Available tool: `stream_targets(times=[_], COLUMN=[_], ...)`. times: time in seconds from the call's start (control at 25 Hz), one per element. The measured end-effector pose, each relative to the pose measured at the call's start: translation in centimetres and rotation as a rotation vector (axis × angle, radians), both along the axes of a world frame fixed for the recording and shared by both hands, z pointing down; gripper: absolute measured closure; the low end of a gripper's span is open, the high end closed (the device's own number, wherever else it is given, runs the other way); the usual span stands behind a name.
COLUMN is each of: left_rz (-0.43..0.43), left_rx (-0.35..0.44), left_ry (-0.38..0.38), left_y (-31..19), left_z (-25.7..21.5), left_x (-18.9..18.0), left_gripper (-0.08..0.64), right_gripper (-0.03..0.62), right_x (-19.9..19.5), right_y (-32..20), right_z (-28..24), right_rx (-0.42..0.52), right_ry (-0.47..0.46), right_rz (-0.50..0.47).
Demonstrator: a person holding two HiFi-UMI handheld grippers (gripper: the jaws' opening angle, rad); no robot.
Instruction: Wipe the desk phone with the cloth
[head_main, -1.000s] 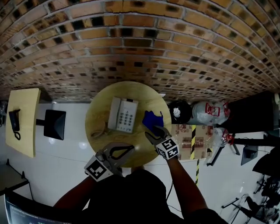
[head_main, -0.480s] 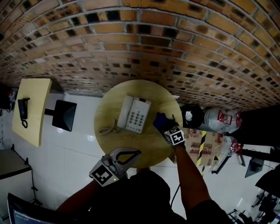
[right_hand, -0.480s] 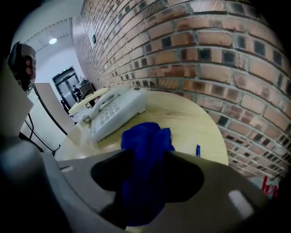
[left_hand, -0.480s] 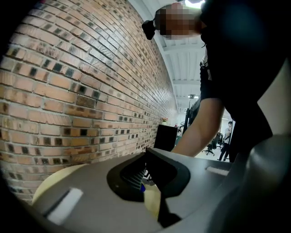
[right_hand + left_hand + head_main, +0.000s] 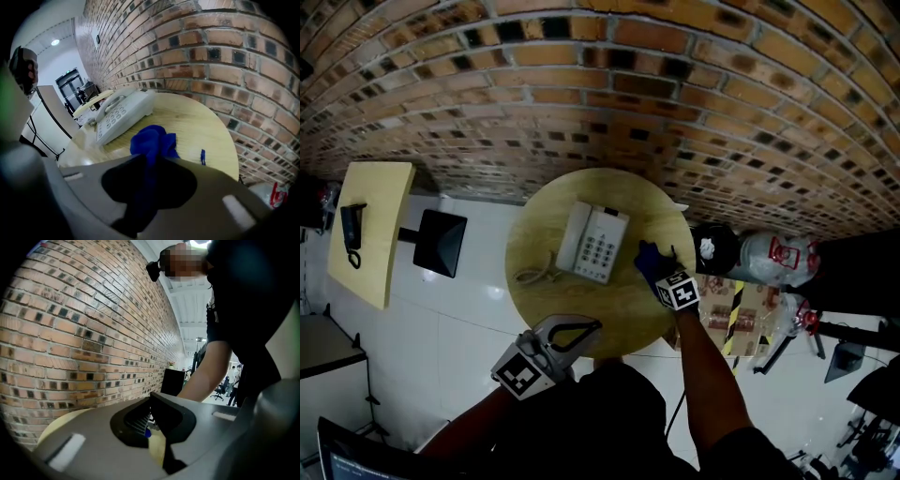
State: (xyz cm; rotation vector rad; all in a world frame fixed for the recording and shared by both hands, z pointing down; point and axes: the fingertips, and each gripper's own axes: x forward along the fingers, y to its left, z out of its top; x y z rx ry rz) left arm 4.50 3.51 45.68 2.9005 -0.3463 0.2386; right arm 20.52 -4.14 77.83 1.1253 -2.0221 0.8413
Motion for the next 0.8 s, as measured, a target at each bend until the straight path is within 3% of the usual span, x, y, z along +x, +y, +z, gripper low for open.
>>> stream_targets(times=[0.16, 0.4, 0.6, 0.8], left_rz=[0.003, -0.075, -0.100, -0.139], left_rx=[0.046, -0.024, 0.024, 0.050], left_ry=[0.009, 0.013, 0.016, 0.004], left_y=[0.0, 0.0, -0.6, -1.2], left_z=[-0.7, -0.7, -0.8, -0.8], left_x=[-0.8, -2.7, -4.4, -6.4], left_gripper=[0.558, 0.558, 0.558, 0.558], right_gripper=[0.526, 0.526, 0.526, 0.526], right_x=[-1.6, -6.1, -9.6, -11.6], right_y=[-2.1, -8.6, -13.3, -15.2], right_z=[-3.3, -8.7, -9.3, -7.5], right_rx=[0.101, 0.231, 0.253, 0.212], right_ry=[-0.024, -0.057, -0.034, 0.008], right_rz=[-0.031, -0.136, -0.221, -0.311])
